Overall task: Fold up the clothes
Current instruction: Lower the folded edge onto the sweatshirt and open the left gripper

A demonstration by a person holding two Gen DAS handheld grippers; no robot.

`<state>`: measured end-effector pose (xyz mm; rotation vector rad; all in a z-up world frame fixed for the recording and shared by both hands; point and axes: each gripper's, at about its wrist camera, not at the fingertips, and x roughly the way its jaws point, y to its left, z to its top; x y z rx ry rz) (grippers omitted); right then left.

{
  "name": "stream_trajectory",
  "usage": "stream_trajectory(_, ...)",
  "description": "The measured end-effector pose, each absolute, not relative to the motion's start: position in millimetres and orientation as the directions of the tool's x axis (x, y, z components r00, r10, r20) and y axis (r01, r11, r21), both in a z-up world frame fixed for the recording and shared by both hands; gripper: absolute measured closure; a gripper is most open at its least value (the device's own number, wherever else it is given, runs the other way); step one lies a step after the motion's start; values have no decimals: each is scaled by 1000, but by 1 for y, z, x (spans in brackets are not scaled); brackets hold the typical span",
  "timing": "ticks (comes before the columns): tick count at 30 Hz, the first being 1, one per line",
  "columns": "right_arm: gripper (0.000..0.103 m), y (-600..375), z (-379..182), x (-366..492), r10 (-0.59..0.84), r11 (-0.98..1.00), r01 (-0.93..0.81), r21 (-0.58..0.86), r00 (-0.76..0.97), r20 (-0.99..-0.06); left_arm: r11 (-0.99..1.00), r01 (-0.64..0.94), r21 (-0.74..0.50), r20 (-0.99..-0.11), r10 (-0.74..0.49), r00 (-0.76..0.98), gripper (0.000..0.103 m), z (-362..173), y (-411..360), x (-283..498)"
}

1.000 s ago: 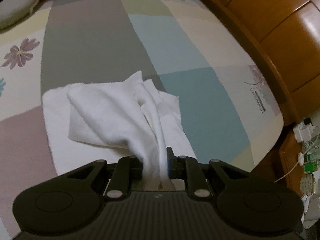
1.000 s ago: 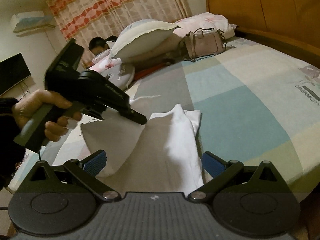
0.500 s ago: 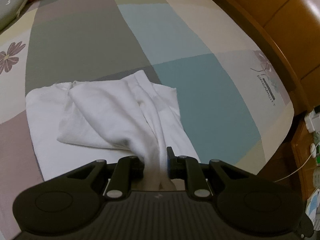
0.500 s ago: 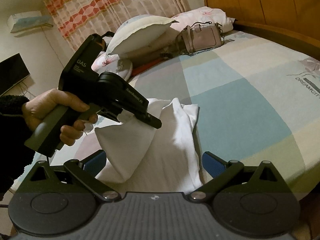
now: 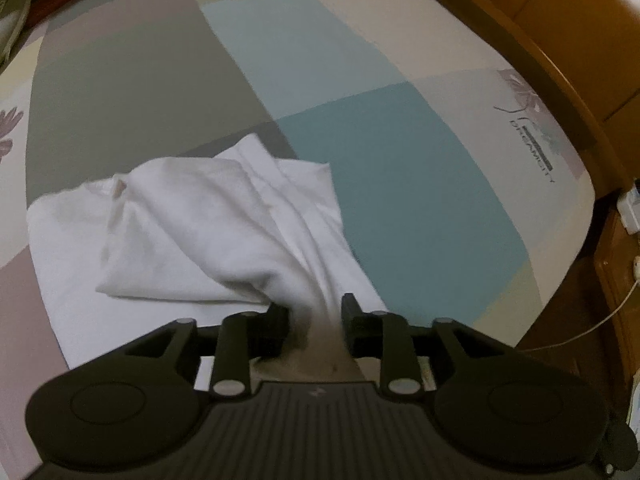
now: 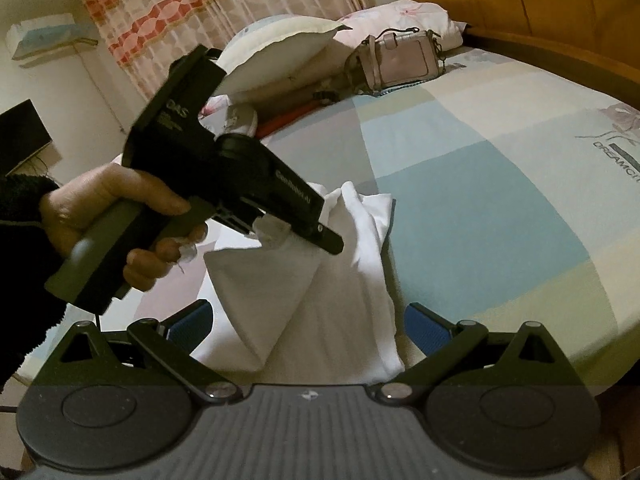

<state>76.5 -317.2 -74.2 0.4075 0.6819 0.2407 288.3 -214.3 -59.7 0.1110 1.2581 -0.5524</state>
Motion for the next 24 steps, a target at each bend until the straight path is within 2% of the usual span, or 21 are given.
stream_trajectory(4,0,-318,-76,77,335,896,-69,438,752,-567,816,482,-319,-881,-443,167,60,-44,-211,289)
stream_trajectory(5,0,-318,-76,77,334,897,-67,438,752,-568,803,491,-338,-868,-467,166,51,-40,-210,289)
stream_trajectory(13,0,-312,-73,74,332,903,-79,423,754,-566,809,495,-317,-844,-479,241,47,-28,-174,279)
stream_trajectory(19,0,-307,-74,74,360,897,-115,427,750,-554,821,550,-153,-843,-399,361,45,-37,-130,242)
stream_trajectory(24,0,-293,-72,77,436,872,-198,449,732,-524,817,541,-201,-822,-441,360,44,-64,-107,234)
